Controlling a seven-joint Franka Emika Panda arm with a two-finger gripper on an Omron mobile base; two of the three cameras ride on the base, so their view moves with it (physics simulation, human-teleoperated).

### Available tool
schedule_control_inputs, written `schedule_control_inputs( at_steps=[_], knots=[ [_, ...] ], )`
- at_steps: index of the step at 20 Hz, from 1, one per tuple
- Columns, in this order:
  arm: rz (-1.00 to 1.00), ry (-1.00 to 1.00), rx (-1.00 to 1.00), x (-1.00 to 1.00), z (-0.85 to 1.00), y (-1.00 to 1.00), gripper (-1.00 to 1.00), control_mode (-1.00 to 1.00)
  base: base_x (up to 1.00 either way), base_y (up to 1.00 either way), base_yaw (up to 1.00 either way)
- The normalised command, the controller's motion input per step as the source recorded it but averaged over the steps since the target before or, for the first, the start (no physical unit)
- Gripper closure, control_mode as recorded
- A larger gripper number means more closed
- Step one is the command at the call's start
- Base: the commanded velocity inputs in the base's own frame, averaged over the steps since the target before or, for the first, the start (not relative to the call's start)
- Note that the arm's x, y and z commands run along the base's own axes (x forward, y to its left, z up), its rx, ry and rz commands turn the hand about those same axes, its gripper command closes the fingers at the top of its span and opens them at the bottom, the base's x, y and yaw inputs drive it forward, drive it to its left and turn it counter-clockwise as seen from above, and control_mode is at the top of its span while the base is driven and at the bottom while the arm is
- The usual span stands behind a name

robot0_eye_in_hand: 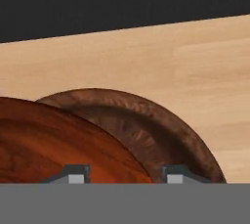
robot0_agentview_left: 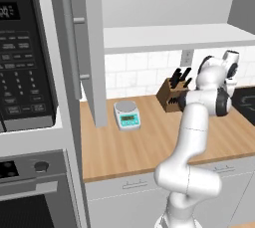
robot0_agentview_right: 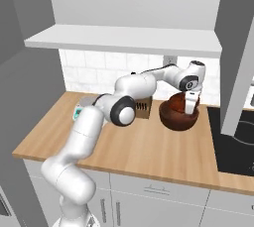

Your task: Pick up the bowls on the counter and stack them on top of one another in the open cabinet. Place the smaller bowl on top of the larger bowl.

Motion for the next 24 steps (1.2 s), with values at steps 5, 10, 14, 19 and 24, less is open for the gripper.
schedule_control_inputs(
  at_steps=[5,10,14,19,24],
  knots=[
    [0.08,0.0,-0.02,-0.66,0.0,0.36,-1.0,-1.0,0.0,0.0,0.0],
    [0.08,-0.02,-0.01,-0.67,0.02,0.25,-1.0,-1.0,0.0,0.0,0.0],
    [0.1,0.02,-0.06,-0.84,-0.25,0.05,-1.0,-1.0,0.0,0.0,0.0],
    [0.04,-0.01,-0.01,-0.11,-0.14,0.27,-1.0,-1.0,0.0,0.0,0.0],
    [0.0,-0.09,0.0,0.27,0.0,0.3,-1.0,-1.0,0.0,0.0,0.0]
  ],
)
